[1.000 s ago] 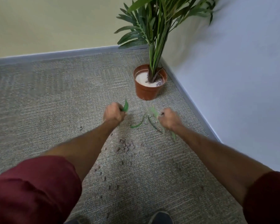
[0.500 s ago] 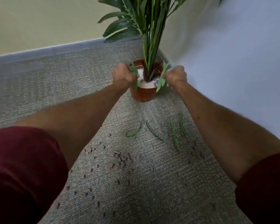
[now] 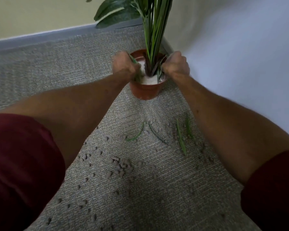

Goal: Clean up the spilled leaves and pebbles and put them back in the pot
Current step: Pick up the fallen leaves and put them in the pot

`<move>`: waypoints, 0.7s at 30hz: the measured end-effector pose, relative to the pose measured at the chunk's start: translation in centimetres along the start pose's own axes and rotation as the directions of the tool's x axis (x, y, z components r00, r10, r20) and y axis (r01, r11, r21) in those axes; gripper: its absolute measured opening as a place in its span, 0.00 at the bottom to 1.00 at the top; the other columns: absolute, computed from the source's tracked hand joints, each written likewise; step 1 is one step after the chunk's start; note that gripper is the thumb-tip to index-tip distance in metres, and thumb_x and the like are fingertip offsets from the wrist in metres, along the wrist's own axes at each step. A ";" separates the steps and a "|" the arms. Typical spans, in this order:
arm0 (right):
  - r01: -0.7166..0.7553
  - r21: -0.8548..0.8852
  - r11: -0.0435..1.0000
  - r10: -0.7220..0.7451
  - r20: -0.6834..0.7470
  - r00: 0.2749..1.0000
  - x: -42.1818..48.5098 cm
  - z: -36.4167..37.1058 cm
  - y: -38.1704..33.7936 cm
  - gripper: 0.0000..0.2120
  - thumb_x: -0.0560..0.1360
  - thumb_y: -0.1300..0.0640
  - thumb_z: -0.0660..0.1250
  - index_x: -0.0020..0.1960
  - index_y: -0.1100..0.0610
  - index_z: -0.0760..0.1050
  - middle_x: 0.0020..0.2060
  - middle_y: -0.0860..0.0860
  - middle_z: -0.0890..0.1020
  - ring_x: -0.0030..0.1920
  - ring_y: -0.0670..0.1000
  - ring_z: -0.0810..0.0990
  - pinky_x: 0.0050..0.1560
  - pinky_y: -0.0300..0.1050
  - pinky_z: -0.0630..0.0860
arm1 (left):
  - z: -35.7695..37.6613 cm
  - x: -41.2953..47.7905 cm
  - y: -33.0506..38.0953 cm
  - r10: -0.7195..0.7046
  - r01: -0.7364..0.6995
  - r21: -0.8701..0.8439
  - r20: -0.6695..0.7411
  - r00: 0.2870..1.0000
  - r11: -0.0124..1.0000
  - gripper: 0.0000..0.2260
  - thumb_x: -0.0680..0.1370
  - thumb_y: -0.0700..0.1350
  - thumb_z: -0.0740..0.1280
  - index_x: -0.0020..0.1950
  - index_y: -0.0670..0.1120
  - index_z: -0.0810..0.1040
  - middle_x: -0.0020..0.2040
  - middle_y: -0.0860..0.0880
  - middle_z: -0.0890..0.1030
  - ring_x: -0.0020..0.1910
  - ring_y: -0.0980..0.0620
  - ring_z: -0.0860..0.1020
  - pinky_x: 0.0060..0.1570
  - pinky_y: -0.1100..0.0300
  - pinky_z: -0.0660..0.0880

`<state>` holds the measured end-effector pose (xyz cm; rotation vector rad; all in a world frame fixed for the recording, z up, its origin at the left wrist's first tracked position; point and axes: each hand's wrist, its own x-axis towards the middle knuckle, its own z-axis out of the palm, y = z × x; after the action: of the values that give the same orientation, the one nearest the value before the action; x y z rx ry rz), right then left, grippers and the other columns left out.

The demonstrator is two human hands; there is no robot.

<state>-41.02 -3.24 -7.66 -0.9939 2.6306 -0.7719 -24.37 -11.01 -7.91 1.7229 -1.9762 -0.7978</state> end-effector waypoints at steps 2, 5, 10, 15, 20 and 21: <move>0.020 0.002 1.000 -0.020 -0.018 1.000 -0.3 -0.1 0.2 0.03 0.78 0.56 0.73 0.47 0.52 0.79 0.39 0.46 0.79 0.44 0.54 0.81 0.46 0.47 0.77 | 0.0 -0.4 0.2 0.040 -0.040 0.028 -0.004 0.999 0.999 0.14 0.78 0.47 0.77 0.61 0.42 0.85 0.53 0.45 0.86 0.54 0.47 0.85 0.54 0.55 0.84; 0.001 0.047 0.999 0.001 -0.037 0.999 -0.7 -0.8 0.6 0.05 0.80 0.59 0.69 0.49 0.51 0.84 0.39 0.46 0.83 0.45 0.52 0.85 0.48 0.49 0.84 | -0.2 -1.6 0.4 0.105 -0.102 0.073 -0.035 0.994 0.992 0.11 0.80 0.43 0.75 0.60 0.41 0.84 0.52 0.45 0.86 0.50 0.47 0.85 0.52 0.57 0.83; -0.026 0.127 0.992 0.037 -0.084 0.996 -2.5 -3.1 2.6 0.09 0.78 0.57 0.66 0.49 0.51 0.85 0.45 0.47 0.87 0.47 0.51 0.87 0.53 0.52 0.87 | -1.0 -4.9 -0.5 0.236 -0.234 0.029 -0.091 0.968 0.972 0.09 0.82 0.41 0.70 0.60 0.44 0.87 0.51 0.47 0.87 0.43 0.51 0.83 0.42 0.67 0.75; -0.182 0.021 0.983 0.181 0.036 0.983 -7.2 -4.3 7.9 0.17 0.79 0.51 0.67 0.64 0.58 0.80 0.59 0.57 0.85 0.59 0.60 0.85 0.61 0.54 0.83 | -0.5 -11.1 -3.4 0.378 -0.388 -0.004 -0.206 0.902 0.922 0.12 0.85 0.47 0.61 0.56 0.44 0.83 0.42 0.49 0.84 0.31 0.55 0.80 0.27 0.64 0.73; -0.050 -0.358 0.932 0.163 0.292 0.942 -12.6 -3.9 15.0 0.21 0.80 0.51 0.69 0.67 0.64 0.77 0.58 0.61 0.82 0.60 0.60 0.82 0.59 0.54 0.81 | 2.3 -16.1 -9.3 0.221 -0.245 0.189 0.139 0.965 0.951 0.11 0.81 0.52 0.66 0.57 0.46 0.77 0.43 0.49 0.81 0.37 0.49 0.82 0.30 0.55 0.76; -0.041 -0.386 0.922 0.166 0.298 0.940 -13.4 -3.6 16.0 0.20 0.79 0.52 0.70 0.66 0.63 0.77 0.58 0.60 0.82 0.60 0.61 0.82 0.61 0.56 0.82 | 2.8 -16.8 -10.2 0.163 -0.218 0.253 0.224 0.961 0.942 0.14 0.81 0.54 0.69 0.60 0.46 0.76 0.44 0.49 0.81 0.40 0.47 0.82 0.32 0.55 0.76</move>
<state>-41.13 17.22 -13.06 -0.9585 2.5524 -0.0602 -15.64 5.19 -15.47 1.6112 -2.4492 -0.6751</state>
